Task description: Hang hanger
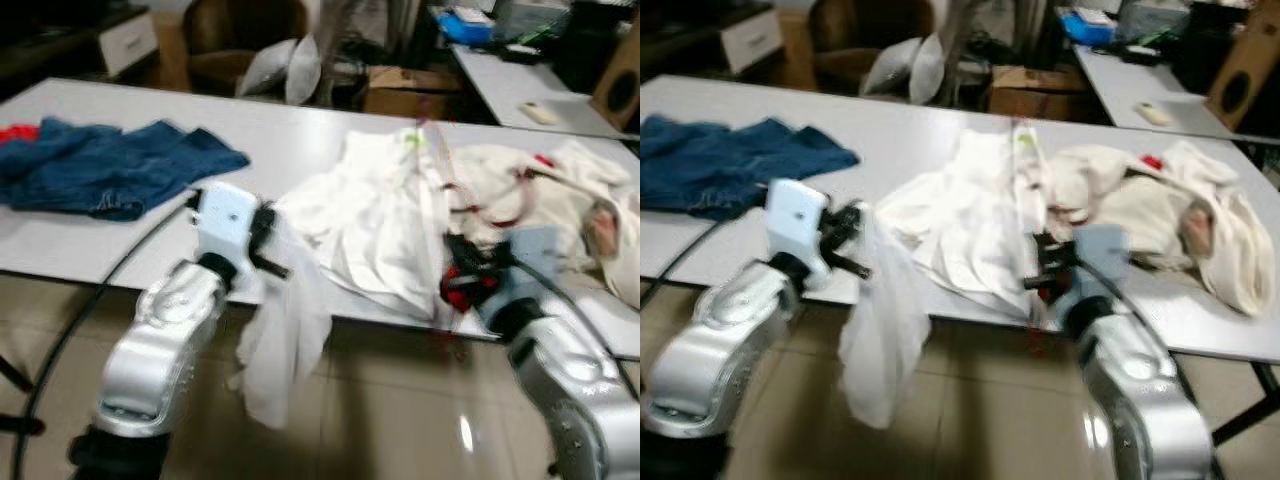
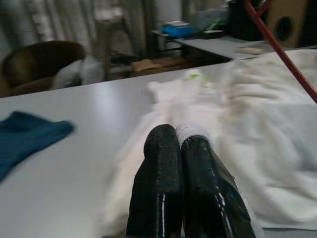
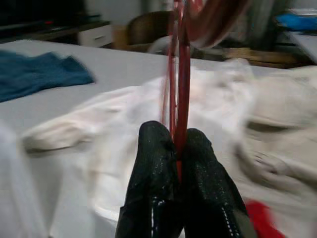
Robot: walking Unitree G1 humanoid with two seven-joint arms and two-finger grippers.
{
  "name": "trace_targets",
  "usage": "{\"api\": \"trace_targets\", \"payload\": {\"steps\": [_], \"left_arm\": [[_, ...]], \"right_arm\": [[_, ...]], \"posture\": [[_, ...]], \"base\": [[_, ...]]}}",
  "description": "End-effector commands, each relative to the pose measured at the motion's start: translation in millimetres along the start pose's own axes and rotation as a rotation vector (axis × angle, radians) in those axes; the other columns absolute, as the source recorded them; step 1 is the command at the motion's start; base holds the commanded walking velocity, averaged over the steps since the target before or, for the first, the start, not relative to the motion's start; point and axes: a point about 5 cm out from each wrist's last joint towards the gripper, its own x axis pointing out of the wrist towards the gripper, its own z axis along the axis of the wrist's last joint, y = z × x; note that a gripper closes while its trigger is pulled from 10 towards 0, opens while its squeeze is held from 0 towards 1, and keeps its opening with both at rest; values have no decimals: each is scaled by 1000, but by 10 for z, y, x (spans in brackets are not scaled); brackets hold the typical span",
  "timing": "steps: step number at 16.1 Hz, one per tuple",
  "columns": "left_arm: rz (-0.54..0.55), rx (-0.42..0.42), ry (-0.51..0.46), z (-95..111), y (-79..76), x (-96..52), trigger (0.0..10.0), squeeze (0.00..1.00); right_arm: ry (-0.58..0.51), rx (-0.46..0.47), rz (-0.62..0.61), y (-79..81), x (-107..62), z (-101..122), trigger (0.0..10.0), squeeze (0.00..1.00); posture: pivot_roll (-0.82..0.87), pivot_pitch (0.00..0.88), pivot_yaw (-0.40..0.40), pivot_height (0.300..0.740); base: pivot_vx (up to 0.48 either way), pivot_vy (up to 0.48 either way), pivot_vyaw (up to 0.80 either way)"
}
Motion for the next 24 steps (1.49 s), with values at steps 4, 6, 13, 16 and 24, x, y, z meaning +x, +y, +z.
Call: {"api": "trace_targets", "payload": {"steps": [4, 6, 13, 16, 24], "left_arm": [[-21, 8, -55, 139, -16, 126, 10000, 0], [-23, -10, -55, 173, 30, 197, 10000, 0], [-80, 125, -88, 616, 253, 768, 10000, 0], [-33, 148, -127, 810, 366, 951, 10000, 0], [-230, 161, -309, 1448, 199, 1102, 10000, 0]], "right_arm": [[19, -127, 60, -228, -52, 199, 10000, 0], [32, -205, 91, -319, -67, 279, 10000, 0], [176, -426, 465, -482, -344, 594, 10000, 0], [226, -448, 586, -451, -459, 665, 10000, 0], [297, -473, 796, -252, -409, 614, 10000, 0]], "posture": [[15, 0, -23, 740], [15, 0, -21, 740], [14, 0, -34, 740], [9, 0, -38, 740], [8, 0, -42, 740]], "base": [[335, 0, 0], [150, 0, 0], [0, 0, 0], [0, 0, 0], [0, 0, 0]]}}
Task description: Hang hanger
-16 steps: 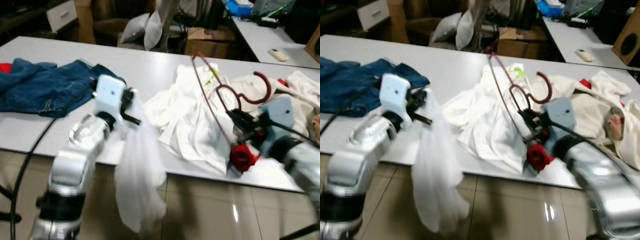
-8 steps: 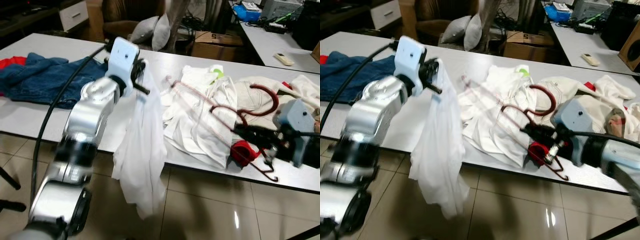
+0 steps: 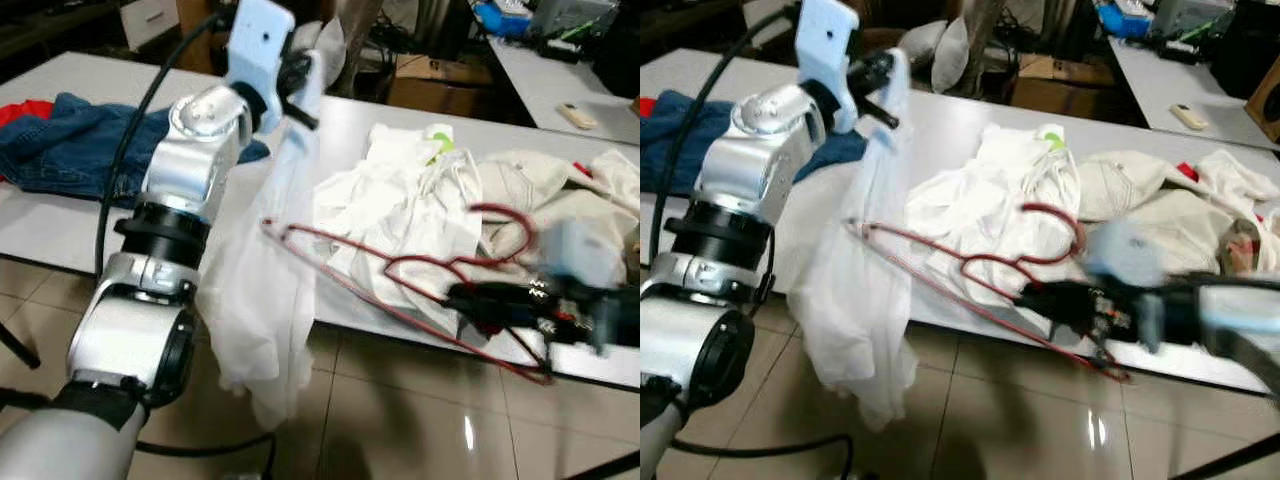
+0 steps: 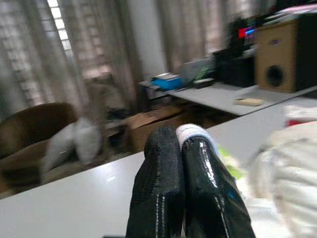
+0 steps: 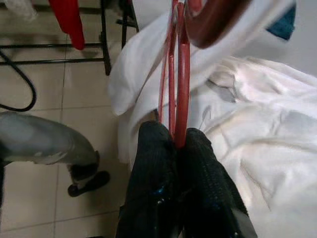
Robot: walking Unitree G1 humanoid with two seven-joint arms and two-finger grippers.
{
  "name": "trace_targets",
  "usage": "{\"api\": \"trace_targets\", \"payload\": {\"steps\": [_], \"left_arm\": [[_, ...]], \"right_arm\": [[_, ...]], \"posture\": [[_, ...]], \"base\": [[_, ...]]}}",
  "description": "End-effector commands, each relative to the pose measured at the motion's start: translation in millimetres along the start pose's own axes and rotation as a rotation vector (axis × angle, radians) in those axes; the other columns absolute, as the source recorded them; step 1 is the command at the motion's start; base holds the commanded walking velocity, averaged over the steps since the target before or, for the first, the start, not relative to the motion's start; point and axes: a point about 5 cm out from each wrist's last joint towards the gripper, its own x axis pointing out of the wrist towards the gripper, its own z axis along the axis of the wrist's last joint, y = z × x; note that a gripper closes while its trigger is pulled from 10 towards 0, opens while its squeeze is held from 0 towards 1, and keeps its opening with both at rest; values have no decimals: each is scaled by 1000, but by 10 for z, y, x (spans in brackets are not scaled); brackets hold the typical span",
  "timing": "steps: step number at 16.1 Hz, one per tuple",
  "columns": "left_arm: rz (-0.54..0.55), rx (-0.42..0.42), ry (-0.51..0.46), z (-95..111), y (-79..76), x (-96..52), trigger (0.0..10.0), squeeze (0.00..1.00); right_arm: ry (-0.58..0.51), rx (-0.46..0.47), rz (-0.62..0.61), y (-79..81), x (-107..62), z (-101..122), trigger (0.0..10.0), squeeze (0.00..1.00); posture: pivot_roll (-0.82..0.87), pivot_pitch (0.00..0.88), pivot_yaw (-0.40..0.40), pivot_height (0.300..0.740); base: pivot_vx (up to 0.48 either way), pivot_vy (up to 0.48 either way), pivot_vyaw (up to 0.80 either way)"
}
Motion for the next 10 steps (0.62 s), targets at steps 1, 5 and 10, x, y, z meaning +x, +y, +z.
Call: {"api": "trace_targets", "payload": {"steps": [1, 5, 10], "left_arm": [[-70, 33, -91, 304, -53, 25, 10000, 0], [-195, -64, -143, 624, -35, -118, 10000, 0], [-306, -129, -265, 1088, 83, -390, 10000, 0]], "right_arm": [[11, -12, -53, -80, 58, -14, 10000, 0], [-4, -41, -127, -339, 435, 56, 10000, 0], [-47, -128, -407, -1063, 477, 563, 10000, 0]], "posture": [[7, 0, -40, 740], [22, 0, -48, 740], [34, 0, -61, 740]], "base": [[0, 0, 0], [0, 0, 0], [0, 0, 0]]}}
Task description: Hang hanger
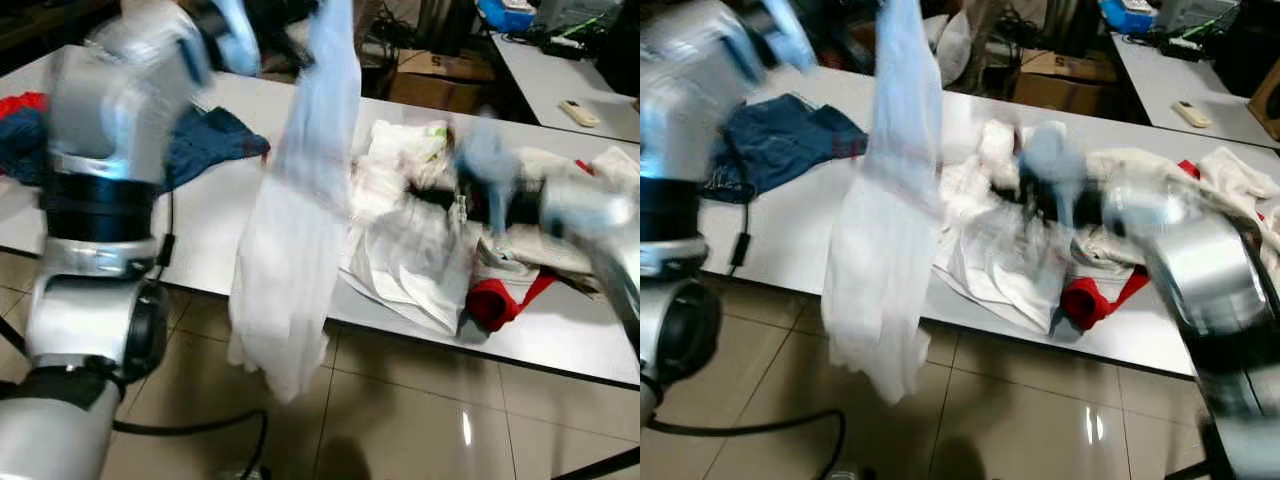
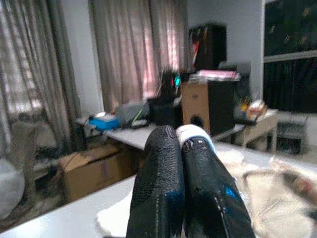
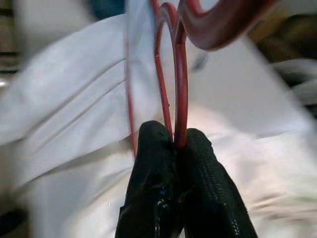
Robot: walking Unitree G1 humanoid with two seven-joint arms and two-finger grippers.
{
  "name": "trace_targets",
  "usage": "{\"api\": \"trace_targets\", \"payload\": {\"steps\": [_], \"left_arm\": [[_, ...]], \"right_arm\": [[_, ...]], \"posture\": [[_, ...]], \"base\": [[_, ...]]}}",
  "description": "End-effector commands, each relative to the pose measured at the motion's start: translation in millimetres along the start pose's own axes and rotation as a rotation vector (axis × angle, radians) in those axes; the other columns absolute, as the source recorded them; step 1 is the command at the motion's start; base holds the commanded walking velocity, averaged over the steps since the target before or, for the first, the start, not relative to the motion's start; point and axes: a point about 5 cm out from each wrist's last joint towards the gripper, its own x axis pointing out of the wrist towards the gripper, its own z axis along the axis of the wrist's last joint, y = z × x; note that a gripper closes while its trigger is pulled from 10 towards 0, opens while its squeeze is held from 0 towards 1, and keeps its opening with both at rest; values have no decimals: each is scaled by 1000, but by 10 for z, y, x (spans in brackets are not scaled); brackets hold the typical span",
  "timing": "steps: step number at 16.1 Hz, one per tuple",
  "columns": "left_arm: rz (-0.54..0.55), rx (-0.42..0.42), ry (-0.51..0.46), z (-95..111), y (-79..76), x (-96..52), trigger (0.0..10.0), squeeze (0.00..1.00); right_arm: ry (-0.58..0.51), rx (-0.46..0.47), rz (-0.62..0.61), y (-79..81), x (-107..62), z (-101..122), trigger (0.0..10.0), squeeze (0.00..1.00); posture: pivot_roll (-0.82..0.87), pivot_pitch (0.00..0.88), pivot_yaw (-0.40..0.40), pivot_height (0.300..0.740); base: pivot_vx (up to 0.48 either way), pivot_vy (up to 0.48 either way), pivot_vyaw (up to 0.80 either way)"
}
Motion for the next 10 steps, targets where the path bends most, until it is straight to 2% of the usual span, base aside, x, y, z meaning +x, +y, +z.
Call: {"api": "trace_targets", "payload": {"steps": [1, 3, 4, 5, 6, 7, 8, 10], "left_arm": [[-57, 33, -74, 247, -91, 30, 10000, 0], [-41, 32, -143, 394, -72, 27, 10000, 0], [-30, 38, -166, 429, -61, 24, 10000, 0], [18, 35, -248, 542, -11, 8, 10000, 0], [54, 26, -304, 606, 26, -11, 10000, 0], [67, 11, -317, 614, 41, -19, 10000, 0], [95, -1, -326, 588, 64, -29, 10000, 0], [107, -9, -303, 419, 24, -16, 10000, 0]], "right_arm": [[-2, -41, -116, -225, -48, 83, 10000, 0], [-65, -187, -410, -790, -149, 474, 10000, 0], [-90, -227, -509, -905, -202, 573, 10000, 0], [-252, -279, -706, -1135, -400, 907, 10000, 0], [-366, -301, -758, -1205, -508, 1085, 10000, 0], [-384, -327, -762, -1210, -522, 1116, 10000, 0], [-394, -392, -745, -1216, -481, 1112, 10000, 0], [-367, -488, -679, -1127, -308, 908, 10000, 0]], "posture": [[34, 0, -61, 740], [34, 0, -68, 740], [34, 0, -68, 740], [32, 0, -70, 740], [32, 0, -72, 740], [32, 0, -75, 740], [31, 0, -78, 740], [29, 0, -77, 740]], "base": [[0, 0, 0], [0, 0, 0], [0, 0, 0], [0, 0, 0], [0, 0, 0], [0, 0, 0], [0, 0, 0], [0, 0, 0]]}}
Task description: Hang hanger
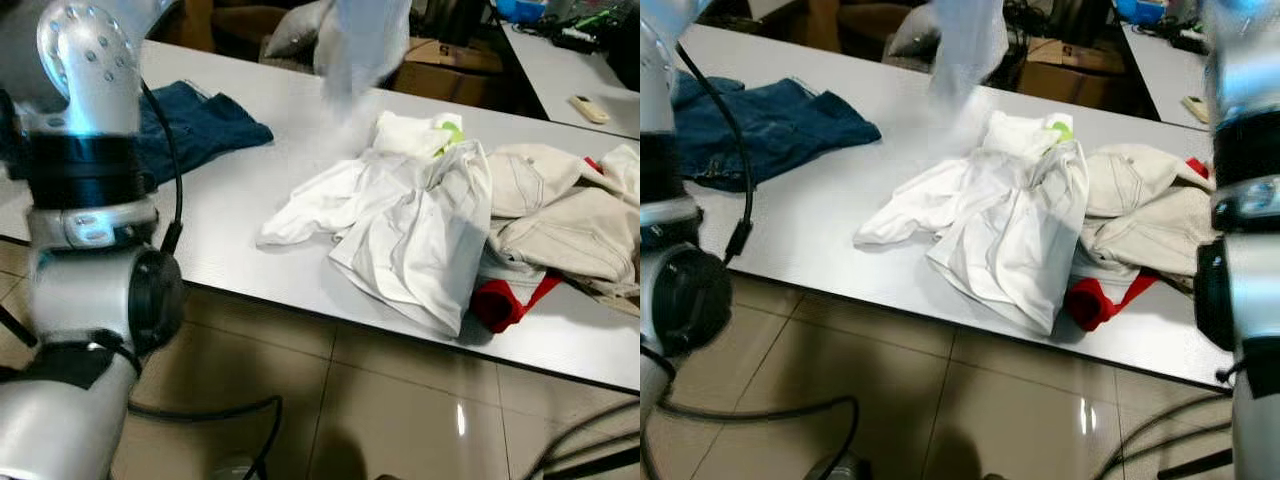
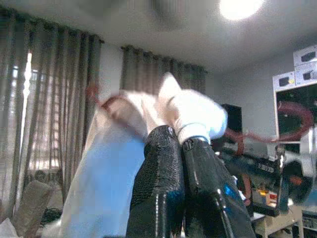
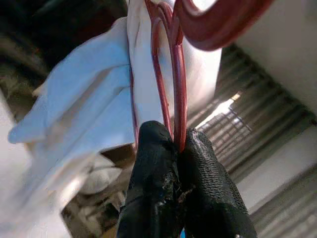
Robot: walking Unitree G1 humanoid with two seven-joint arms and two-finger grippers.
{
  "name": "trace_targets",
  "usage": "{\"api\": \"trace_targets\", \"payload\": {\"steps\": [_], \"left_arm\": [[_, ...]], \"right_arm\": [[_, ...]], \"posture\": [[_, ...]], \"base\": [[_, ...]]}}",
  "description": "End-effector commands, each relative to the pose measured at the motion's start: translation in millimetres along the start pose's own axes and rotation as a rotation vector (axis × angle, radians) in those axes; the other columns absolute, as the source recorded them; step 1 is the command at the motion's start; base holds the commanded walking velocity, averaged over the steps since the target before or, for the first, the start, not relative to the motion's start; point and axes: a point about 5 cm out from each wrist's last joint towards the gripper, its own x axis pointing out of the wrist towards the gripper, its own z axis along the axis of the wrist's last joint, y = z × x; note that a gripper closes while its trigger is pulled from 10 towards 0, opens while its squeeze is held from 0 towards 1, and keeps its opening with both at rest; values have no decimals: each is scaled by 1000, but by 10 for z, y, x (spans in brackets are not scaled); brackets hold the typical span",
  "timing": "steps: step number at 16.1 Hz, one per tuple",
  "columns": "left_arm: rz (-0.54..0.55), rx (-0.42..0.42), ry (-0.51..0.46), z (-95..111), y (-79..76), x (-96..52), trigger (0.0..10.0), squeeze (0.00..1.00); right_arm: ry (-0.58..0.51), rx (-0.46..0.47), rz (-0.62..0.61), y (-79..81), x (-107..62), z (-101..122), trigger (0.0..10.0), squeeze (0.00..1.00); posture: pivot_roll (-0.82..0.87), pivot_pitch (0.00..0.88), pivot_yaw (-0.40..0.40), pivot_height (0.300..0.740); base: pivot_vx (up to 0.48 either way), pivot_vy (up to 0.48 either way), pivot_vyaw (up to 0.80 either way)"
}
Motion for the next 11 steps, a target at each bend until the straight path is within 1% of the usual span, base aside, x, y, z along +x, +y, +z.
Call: {"api": "trace_targets", "payload": {"steps": [1, 2, 3, 4, 5, 6, 7, 8, 9, 10, 11], "left_arm": [[-5, 0, 30, -114, -58, 1, 10000, 0], [14, 1, 116, -402, -125, -36, 10000, 0], [38, 3, 191, -609, -164, -58, 10000, 0], [71, 10, 281, -858, -209, -88, 10000, 0], [91, 26, 341, -1035, -242, -114, 10000, 0], [96, 34, 362, -1097, -254, -123, 10000, 0], [112, 50, 400, -1233, -275, -144, 10000, 0], [147, 64, 446, -1405, -259, -153, 10000, 0], [194, 72, 462, -1527, -211, -149, 10000, 0], [262, 93, 464, -1603, -121, -134, 10000, 0], [287, 101, 466, -1614, -82, -129, 10000, 0]], "right_arm": [[1, -35, 22, 93, -32, -90, 10000, 0], [39, -29, 124, 373, -110, -321, 10000, 0], [80, -11, 250, 594, -210, -499, 10000, 0], [128, 39, 410, 847, -381, -693, 10000, 0], [155, 79, 520, 1002, -533, -801, 10000, 0], [163, 91, 558, 1050, -591, -828, 10000, 0], [183, 132, 669, 1180, -784, -882, 10000, 0], [192, 171, 740, 1256, -925, -900, 10000, 0], [190, 195, 770, 1262, -998, -893, 10000, 0], [190, 223, 796, 1224, -1060, -863, 10000, 0], [188, 223, 814, 1206, -1090, -844, 10000, 0]], "posture": [[29, 0, -76, 740], [27, 0, -74, 740], [28, 0, -74, 740], [32, 0, -74, 740], [31, 0, -71, 740], [31, 0, -70, 740], [29, 0, -64, 740], [27, 0, -53, 740], [24, 0, -45, 740], [19, 0, -36, 740], [15, 0, -30, 740]], "base": [[0, 0, 0], [0, 0, 0], [0, 0, 0], [0, 0, 0], [0, 0, 0], [0, 0, 0], [0, 0, 0], [0, 0, 0], [0, 0, 0], [0, 0, 0], [0, 0, 0]]}}
